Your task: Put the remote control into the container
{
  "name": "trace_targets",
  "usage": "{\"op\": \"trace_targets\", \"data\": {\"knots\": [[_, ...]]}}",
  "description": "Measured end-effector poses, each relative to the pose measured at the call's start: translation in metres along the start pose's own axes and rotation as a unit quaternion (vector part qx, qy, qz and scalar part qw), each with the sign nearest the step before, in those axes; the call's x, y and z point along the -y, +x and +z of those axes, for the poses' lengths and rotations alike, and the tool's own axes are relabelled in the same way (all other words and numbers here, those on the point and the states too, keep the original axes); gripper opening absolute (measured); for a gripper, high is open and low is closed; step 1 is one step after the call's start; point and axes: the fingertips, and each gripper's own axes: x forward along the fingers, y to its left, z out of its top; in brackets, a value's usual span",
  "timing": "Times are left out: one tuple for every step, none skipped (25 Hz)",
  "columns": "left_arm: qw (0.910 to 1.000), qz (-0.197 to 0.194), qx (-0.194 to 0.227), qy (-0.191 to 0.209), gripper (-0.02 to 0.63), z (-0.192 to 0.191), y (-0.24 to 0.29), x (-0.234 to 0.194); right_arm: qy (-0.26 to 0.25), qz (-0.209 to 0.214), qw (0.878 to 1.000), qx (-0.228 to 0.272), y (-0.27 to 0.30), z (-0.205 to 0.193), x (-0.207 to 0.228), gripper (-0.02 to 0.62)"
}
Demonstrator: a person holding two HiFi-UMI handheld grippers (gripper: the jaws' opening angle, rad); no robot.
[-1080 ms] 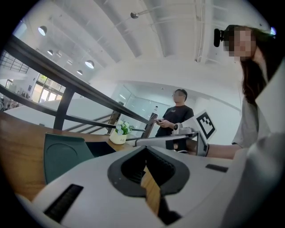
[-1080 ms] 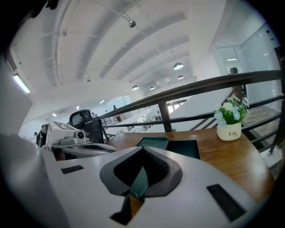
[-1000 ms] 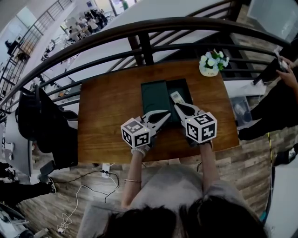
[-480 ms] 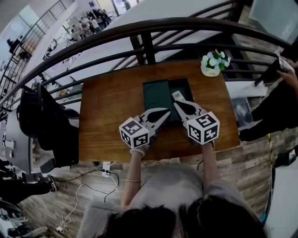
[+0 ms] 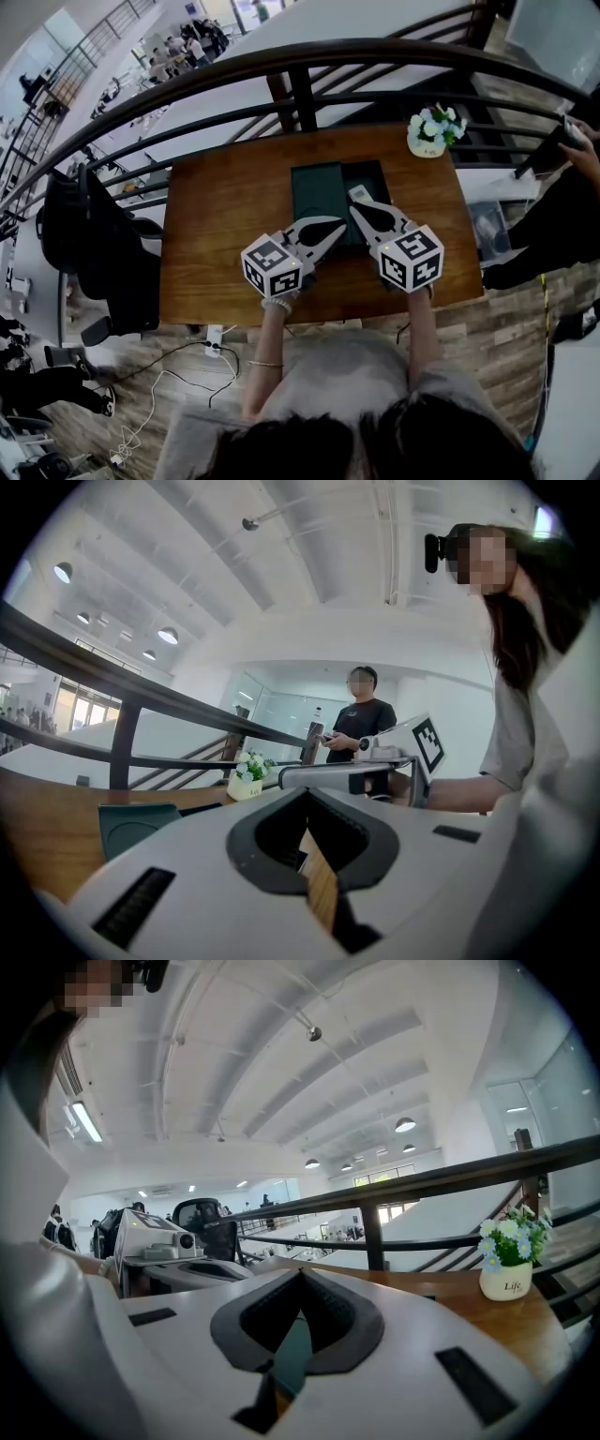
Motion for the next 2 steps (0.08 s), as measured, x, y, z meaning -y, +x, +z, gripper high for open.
{"op": "trace_targets", "data": {"knots": [[1.0,-0.001,-0.001,0.0,0.003,-0.0003,-0.0001,0.0007,0.0,0.001,1.0,0.0,-0.0002,-0.0003,-0.0007,0.029],[1.0,-0.001,-0.001,0.0,0.003,-0.0005,-0.0002,0.0013,0.0,0.003,1.0,0.0,-0.0005,-0.0005,-0.0015,0.029]]}}
